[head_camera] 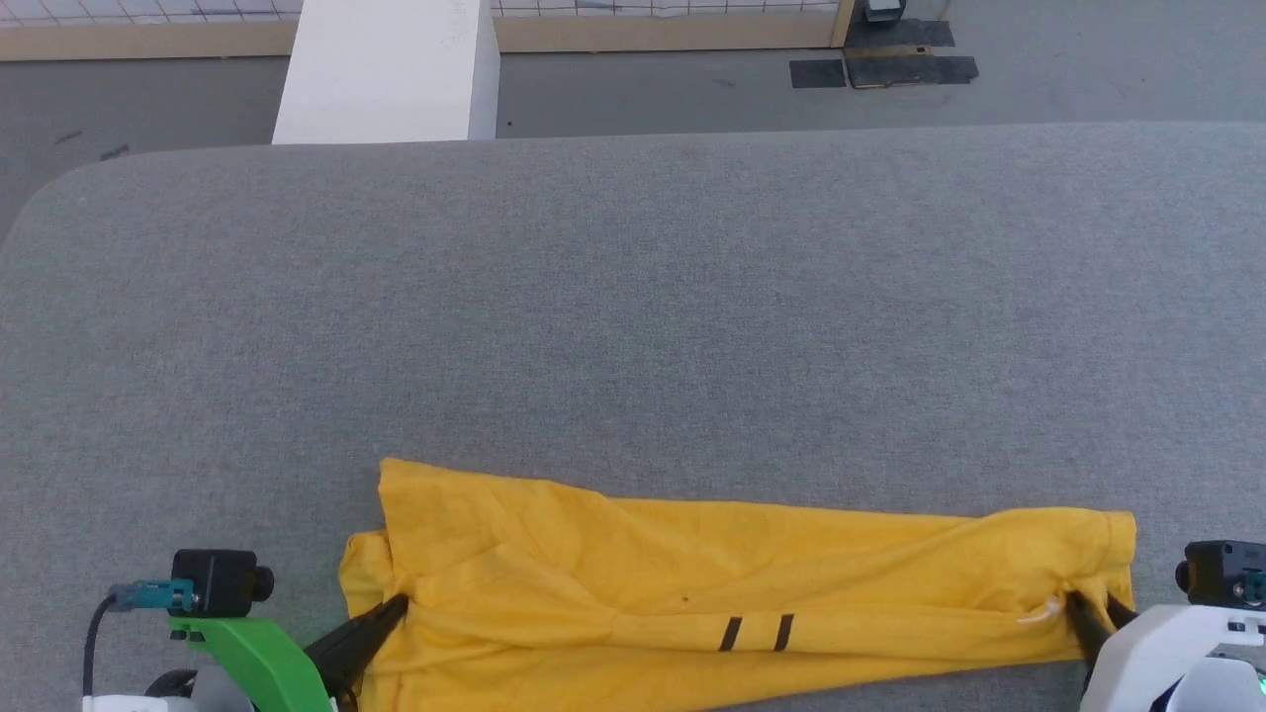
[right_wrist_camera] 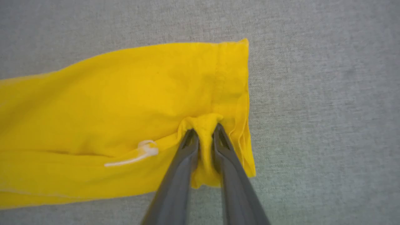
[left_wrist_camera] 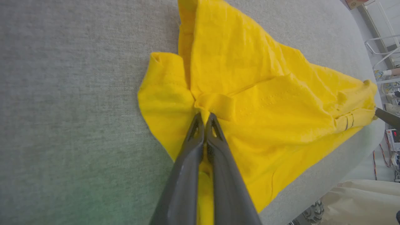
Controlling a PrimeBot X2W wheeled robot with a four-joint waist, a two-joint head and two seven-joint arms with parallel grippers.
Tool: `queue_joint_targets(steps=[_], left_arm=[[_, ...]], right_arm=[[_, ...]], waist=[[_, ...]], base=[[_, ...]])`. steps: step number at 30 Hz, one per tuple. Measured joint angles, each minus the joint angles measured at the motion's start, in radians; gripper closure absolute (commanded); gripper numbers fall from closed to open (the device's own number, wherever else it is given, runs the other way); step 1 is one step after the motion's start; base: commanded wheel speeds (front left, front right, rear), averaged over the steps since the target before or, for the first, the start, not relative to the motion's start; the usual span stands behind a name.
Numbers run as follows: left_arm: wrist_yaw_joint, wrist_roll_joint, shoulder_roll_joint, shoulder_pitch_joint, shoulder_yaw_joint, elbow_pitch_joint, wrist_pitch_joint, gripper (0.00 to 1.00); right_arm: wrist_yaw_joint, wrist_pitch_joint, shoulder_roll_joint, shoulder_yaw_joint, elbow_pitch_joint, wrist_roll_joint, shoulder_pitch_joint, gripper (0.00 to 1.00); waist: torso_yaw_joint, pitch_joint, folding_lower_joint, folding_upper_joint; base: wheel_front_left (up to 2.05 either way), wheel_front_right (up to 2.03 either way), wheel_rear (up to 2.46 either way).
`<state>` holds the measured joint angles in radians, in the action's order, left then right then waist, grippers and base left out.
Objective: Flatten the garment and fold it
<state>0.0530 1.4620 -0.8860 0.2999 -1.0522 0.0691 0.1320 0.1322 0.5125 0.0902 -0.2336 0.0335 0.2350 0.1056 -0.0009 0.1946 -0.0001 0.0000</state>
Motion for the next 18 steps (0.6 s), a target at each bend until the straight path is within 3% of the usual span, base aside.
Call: queue_joint_targets(steps=[1,2,8,12,14,18], left_arm=[[0.002,0.000,0.005,0.002,0.000,0.004,0.000,0.23],[0.007,0.000,0.007,0.003,0.001,0.005,0.002,0.00],[0.004,-0.016,-0.011,0.001,0.031,-0.036,0.067,0.00],[-0.045,-0.064,-0.027,-0.014,0.124,-0.105,0.119,0.00],[-0.088,-0.099,-0.013,-0.036,0.225,-0.134,0.122,0.00],[-0.156,-0.269,0.115,-0.137,0.566,-0.199,0.126,0.00]], right_arm=[[0.000,-0.001,-0.002,0.000,0.000,0.000,-0.002,0.00],[0.001,-0.001,-0.005,0.000,-0.005,0.002,-0.003,0.00],[0.000,0.072,-0.009,-0.041,-0.118,0.042,0.017,0.00],[0.000,0.086,-0.014,-0.084,-0.248,0.069,0.053,0.00],[0.000,0.078,-0.016,-0.093,-0.301,0.074,0.070,0.00],[0.000,0.010,-0.023,-0.087,-0.364,0.074,0.093,0.00]], waist=[[0.000,0.000,0.0000,0.0000],[0.000,0.001,0.0000,0.0000],[-0.001,0.004,0.0000,0.0000],[0.003,0.005,0.0000,0.0000],[0.007,0.005,0.0000,0.0000],[0.017,0.011,0.0000,0.0000]], base=[[0.00,0.00,0.00],[0.00,0.00,0.00],[0.00,0.00,0.00],[0.00,0.00,0.00],[0.00,0.00,0.00],[0.00,0.00,0.00]])
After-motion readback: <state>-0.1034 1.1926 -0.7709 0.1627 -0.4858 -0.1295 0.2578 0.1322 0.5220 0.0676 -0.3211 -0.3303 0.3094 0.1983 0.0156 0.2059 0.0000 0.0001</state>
